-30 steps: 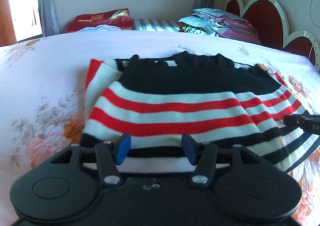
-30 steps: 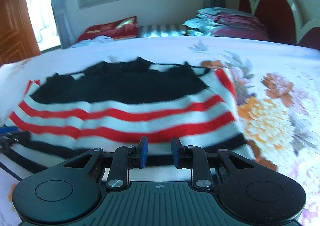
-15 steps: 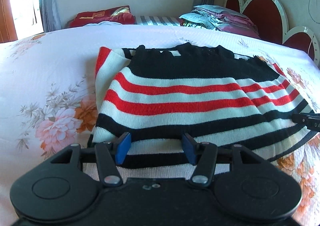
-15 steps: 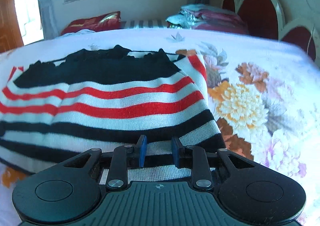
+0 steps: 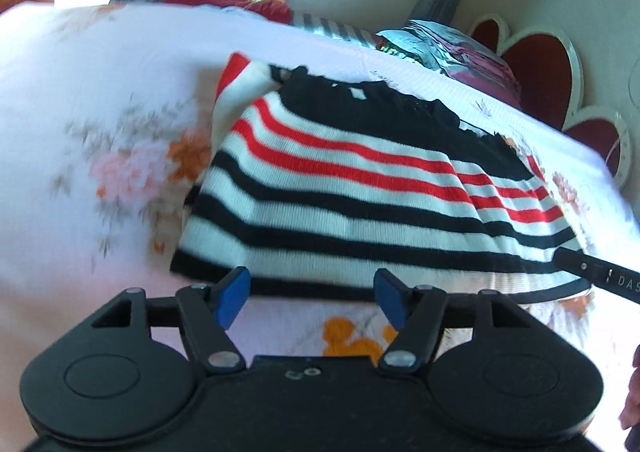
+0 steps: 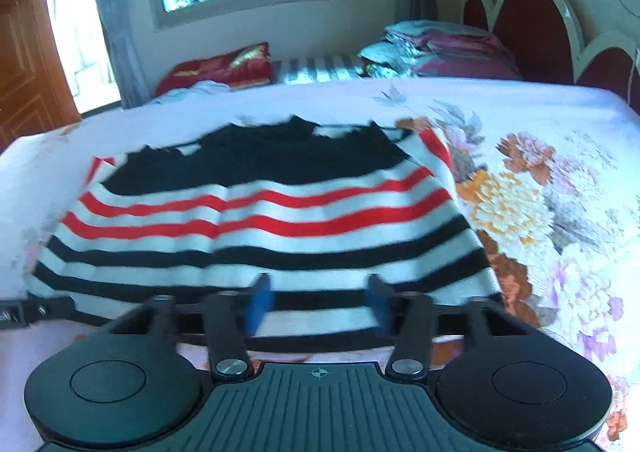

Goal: Fold small clothes

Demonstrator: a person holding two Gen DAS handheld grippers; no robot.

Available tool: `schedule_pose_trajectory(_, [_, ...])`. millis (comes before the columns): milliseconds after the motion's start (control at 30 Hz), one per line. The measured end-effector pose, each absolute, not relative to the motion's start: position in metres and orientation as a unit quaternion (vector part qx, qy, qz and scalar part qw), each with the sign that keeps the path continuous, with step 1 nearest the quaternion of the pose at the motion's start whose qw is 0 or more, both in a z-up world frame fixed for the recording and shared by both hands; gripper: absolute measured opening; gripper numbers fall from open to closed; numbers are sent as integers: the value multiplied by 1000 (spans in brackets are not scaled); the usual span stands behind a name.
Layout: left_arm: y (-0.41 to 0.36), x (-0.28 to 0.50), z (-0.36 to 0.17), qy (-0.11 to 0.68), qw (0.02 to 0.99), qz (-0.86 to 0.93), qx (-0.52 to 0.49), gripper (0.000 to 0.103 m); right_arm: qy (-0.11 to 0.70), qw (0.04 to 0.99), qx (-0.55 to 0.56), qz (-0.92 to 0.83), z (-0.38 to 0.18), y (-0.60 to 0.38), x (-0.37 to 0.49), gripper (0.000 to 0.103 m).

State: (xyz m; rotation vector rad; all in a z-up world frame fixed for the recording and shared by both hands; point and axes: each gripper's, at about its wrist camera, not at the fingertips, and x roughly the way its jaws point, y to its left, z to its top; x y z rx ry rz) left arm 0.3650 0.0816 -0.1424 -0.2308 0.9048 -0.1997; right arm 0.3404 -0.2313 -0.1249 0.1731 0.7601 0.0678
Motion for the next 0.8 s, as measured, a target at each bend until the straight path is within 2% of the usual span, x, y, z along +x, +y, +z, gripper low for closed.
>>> schedule_pose_trajectory(300, [104, 363, -160, 448, 855, -55, -256, 69, 370, 919, 92, 96, -126, -204, 370, 57])
schedule_pose_trajectory(667, [109, 389, -180, 381, 845, -32, -375, 71, 378, 913, 79, 132, -147, -201, 416, 57])
schedule_pose_trajectory(800, [112, 399, -188, 354, 841, -29, -407, 68, 384, 912, 47, 134, -162, -192, 424, 57])
